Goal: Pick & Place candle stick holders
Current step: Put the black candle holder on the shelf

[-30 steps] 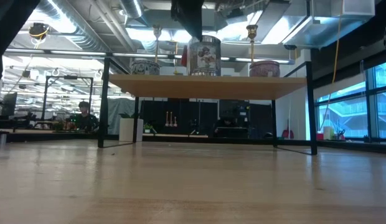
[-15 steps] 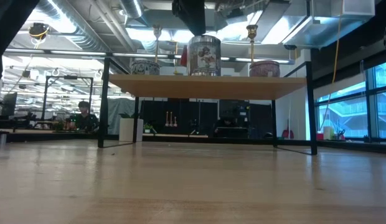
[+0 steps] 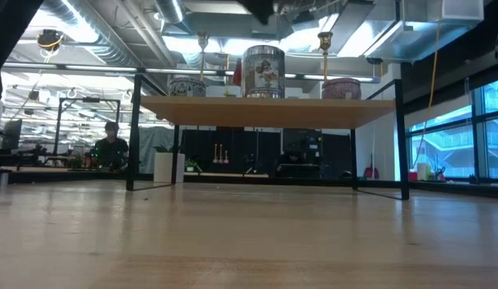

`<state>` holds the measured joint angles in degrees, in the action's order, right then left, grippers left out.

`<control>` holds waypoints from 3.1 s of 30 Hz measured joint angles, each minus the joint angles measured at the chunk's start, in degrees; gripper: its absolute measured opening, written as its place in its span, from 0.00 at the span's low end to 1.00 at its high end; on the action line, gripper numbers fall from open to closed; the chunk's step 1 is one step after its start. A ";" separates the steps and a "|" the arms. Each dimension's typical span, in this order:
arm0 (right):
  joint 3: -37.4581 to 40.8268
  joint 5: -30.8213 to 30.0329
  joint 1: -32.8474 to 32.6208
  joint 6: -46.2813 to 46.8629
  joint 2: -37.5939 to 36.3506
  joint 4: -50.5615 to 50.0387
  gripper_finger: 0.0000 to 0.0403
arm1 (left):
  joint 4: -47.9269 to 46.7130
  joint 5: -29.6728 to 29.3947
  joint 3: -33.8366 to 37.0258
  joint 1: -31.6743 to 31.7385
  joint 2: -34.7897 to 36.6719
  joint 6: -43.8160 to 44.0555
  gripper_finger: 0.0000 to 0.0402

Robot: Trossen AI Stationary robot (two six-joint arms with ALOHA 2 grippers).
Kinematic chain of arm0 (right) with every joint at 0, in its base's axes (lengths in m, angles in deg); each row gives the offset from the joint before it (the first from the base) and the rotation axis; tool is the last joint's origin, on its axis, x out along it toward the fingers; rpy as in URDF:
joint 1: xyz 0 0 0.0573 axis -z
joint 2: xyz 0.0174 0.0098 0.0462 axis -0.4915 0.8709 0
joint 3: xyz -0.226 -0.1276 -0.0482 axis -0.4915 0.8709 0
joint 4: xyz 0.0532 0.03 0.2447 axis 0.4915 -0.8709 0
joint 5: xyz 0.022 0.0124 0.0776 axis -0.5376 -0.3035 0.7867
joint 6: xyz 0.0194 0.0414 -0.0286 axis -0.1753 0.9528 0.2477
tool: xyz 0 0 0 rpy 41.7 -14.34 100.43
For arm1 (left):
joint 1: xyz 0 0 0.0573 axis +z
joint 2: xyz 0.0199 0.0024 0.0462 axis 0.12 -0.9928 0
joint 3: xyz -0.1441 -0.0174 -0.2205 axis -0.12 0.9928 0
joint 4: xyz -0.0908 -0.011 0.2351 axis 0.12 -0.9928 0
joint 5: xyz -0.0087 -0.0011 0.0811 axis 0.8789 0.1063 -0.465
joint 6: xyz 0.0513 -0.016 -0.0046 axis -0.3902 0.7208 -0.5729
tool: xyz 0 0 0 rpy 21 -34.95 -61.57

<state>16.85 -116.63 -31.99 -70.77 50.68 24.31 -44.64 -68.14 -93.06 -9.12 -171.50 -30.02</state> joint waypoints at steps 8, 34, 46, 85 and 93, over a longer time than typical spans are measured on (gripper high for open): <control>0.00 1.37 0.02 0.00 1.08 0.96 0.00 | 7.77 6.43 -1.04 -7.47 0.07 -2.07 0.53; -14.69 3.99 -8.35 -3.67 21.77 12.16 0.00 | 55.80 -12.03 34.03 -29.14 -0.43 -9.44 0.53; -14.69 -4.28 -11.48 -2.99 21.94 8.53 0.04 | 79.19 -8.65 42.57 -22.56 -0.76 -24.86 0.53; -19.17 -0.84 -5.11 86.89 31.12 -41.67 0.34 | 80.33 -20.60 30.98 -24.27 -17.34 -34.64 0.53; -19.17 12.75 0.00 98.81 34.03 -45.04 0.33 | 47.60 -18.74 30.98 -26.28 -9.06 -15.73 0.41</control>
<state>-2.31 -103.88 -31.99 28.03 84.70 -20.73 2.96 -86.88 -62.08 -35.41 -180.56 -45.75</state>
